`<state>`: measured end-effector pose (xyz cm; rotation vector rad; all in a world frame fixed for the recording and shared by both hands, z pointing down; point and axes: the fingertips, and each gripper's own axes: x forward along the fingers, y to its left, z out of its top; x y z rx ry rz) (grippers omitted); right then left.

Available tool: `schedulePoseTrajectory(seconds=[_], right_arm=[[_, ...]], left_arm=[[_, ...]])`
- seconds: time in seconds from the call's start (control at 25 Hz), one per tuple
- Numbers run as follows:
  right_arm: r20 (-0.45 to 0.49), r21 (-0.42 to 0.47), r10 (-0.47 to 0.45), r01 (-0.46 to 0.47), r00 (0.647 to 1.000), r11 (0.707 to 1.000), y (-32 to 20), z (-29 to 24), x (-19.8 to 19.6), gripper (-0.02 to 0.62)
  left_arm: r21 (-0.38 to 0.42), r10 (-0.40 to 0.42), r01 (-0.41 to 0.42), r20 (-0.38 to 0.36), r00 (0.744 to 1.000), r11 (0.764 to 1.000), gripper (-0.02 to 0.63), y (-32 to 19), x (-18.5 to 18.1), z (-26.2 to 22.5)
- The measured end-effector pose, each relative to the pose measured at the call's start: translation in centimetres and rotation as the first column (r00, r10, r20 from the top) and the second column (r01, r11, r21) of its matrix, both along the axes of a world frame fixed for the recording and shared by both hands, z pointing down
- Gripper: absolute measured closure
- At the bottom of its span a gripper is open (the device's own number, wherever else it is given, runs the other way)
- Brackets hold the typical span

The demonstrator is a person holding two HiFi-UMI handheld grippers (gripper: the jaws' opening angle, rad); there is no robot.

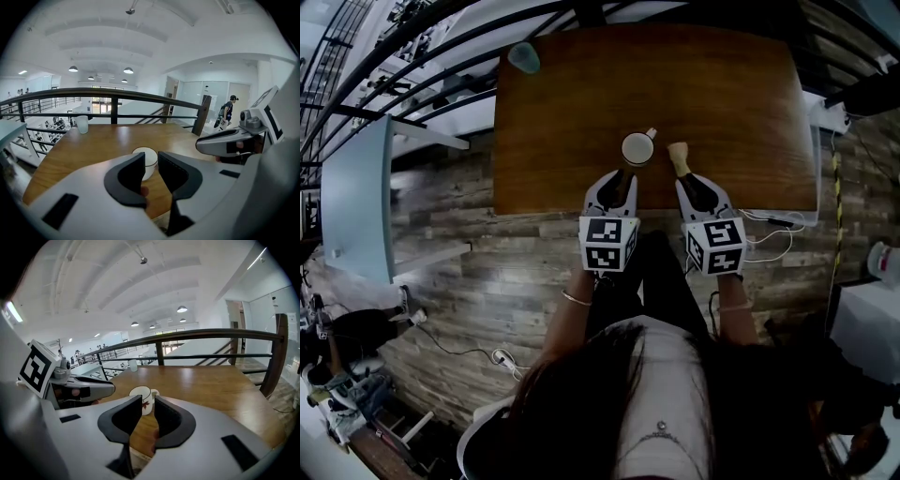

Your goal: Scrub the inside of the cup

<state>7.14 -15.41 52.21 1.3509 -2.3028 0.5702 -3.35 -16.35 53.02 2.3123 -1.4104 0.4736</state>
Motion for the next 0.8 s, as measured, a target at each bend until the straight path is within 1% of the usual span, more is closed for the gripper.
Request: schedulePoseTrajectory(seconds=[0.24, 0.36, 0.68, 0.8], right_arm=[[0.005, -0.027, -0.011, 0.011, 1.000, 1.000, -0.6, 1.5, 0.9, 0.488], [0.010, -0.047, -0.014, 0.015, 1.000, 0.999, -1.0, 2.3, 0.6, 0.463], [0.008, -0.095, -0.012, 0.013, 1.000, 0.995, -2.0, 4.8, 0.9, 0.422], [0.009, -0.108, -0.008, 0.009, 1.000, 0.994, -2.5, 5.5, 1.0, 0.407]], left_arm=[[-0.015, 0.003, -0.003, 0.012, 1.000, 1.000, 0.500, -0.1, 1.1, 1.8], [-0.020, 0.004, -0.004, 0.023, 1.000, 1.000, 0.477, -0.5, 0.8, 2.7], [-0.028, -0.014, 0.015, 0.039, 0.999, 1.000, 0.412, -1.9, 0.3, 5.1], [-0.027, -0.008, 0.009, 0.050, 0.999, 1.000, 0.394, -2.5, 0.3, 5.8]])
